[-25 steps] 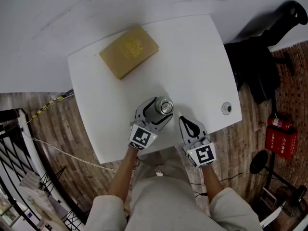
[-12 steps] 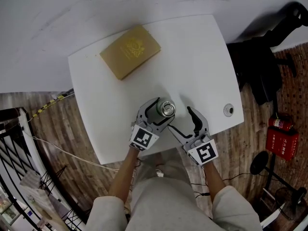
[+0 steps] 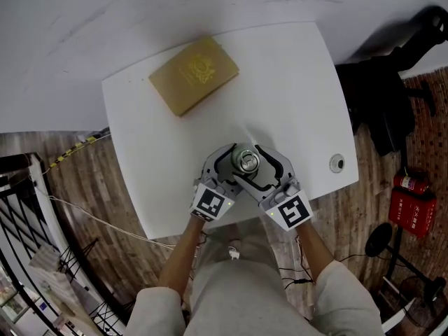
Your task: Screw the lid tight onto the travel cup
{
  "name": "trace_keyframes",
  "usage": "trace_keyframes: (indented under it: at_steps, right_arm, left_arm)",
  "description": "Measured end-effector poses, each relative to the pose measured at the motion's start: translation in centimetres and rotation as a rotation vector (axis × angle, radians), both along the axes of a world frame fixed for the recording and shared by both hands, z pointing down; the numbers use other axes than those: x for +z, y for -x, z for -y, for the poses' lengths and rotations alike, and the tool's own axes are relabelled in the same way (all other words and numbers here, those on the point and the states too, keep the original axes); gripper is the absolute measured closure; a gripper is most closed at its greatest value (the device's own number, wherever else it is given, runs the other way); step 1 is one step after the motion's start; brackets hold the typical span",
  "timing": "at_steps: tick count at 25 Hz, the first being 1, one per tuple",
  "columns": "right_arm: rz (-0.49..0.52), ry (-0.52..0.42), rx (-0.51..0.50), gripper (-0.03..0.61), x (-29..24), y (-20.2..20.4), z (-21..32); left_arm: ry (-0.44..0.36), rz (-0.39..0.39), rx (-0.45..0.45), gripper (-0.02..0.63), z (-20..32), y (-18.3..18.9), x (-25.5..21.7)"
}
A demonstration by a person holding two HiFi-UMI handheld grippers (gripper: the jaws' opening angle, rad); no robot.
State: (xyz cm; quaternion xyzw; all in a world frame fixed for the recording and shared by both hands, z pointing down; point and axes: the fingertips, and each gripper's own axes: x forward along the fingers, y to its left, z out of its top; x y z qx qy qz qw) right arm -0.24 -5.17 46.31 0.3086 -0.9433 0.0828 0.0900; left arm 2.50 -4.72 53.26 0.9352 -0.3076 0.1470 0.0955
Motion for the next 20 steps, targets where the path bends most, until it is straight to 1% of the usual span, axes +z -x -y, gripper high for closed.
trace_keyframes:
  at_steps: [6, 8, 12, 16, 20]
  right_arm:
    - [-0.034, -0.028, -0.066, 0.301, 0.0, 1.1, 0.7]
    - [-0.073, -0.033, -0.096, 0.318, 0.3, 1.3, 0.7]
    - [-0.144, -0.04, -0.145, 0.319, 0.7, 1.6, 0.5]
    - [-0.163, -0.067, -0.124, 0.319, 0.8, 1.5, 0.4]
    - [-0.168, -0.089, -0.046, 0.319, 0.8, 1.2, 0.4]
  left_arm:
    - [-0.001, 0.003, 0.003, 0.267, 0.0, 0.1, 0.1]
    - [-0.001, 0.001, 0.002, 0.268, 0.0, 0.1, 0.1]
    - [-0.001, 0.001, 0.001, 0.268, 0.0, 0.1, 0.1]
    - [0.001, 0.001, 0.002, 0.268, 0.0, 0.1, 0.2]
    - [-0.001, 0.003, 0.004, 0.268, -0.1, 0.0, 0.1]
